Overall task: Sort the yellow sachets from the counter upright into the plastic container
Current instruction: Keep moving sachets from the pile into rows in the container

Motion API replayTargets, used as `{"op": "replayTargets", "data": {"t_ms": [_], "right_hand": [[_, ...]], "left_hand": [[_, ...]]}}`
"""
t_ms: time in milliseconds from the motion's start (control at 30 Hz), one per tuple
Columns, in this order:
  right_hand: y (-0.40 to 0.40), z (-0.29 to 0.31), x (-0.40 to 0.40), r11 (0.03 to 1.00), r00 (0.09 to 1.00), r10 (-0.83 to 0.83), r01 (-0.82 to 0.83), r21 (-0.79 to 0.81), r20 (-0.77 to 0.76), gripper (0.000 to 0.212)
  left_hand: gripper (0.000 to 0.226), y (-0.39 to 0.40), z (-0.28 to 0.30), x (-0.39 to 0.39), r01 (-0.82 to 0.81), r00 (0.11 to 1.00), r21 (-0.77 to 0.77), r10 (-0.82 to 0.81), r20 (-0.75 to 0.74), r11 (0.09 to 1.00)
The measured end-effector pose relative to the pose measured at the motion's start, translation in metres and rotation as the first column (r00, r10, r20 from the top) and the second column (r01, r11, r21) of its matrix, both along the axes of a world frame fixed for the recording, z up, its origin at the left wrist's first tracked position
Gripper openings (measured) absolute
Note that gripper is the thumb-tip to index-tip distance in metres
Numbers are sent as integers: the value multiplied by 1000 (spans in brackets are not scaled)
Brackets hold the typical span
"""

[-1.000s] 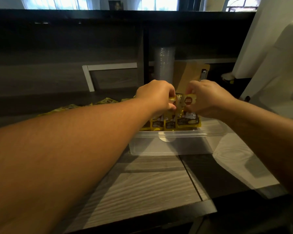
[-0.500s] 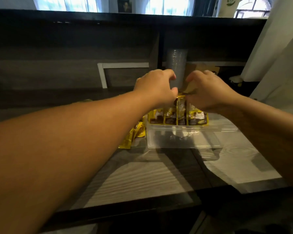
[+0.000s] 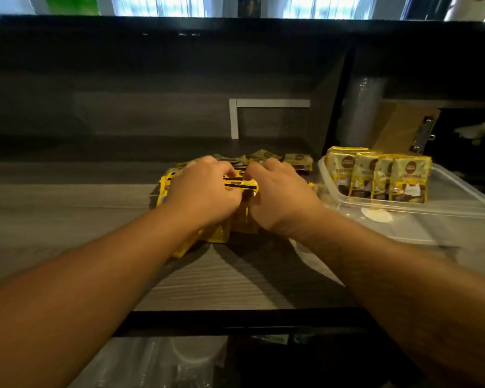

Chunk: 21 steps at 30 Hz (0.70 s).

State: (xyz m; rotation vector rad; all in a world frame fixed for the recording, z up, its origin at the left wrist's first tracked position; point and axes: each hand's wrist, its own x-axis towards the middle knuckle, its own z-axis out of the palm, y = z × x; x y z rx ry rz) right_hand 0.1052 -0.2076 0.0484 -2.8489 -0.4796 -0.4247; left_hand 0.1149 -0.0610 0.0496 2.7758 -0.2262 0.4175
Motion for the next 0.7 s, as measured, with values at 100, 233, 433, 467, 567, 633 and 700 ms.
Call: {"op": "replayTargets", "data": {"t_ms": [100, 233, 433, 467, 567, 633, 700], "right_hand": [[14, -10, 4, 998, 998, 50, -51, -36, -28, 49], [4, -23, -4, 990, 989, 119, -124, -59, -87, 64], [0, -32, -2, 993, 991, 99, -104, -59, -92, 79], [0, -33, -1, 994, 992, 96, -99, -40, -80, 78], [-1, -34, 1, 996, 996, 83, -84, -23, -12, 70], [-3, -34, 2, 999, 998, 48, -48, -26, 33, 69], [-5, -33, 4, 1000, 994, 9, -8, -13, 113, 65]], "left_hand": [[48, 23, -11, -11, 6, 1000, 65, -6, 2, 998], [70, 39, -26, -21, 135, 989, 147, -123, -87, 980], [93, 35, -35, -16, 214, 970, 219, -181, -161, 952], [94, 35, -37, -15, 211, 972, 216, -181, -152, 953], [91, 36, -42, -12, 230, 971, 181, -212, -115, 956], [88, 37, -44, -11, 247, 968, 146, -238, -79, 958], [84, 39, -45, -10, 249, 968, 131, -245, -43, 960]]}}
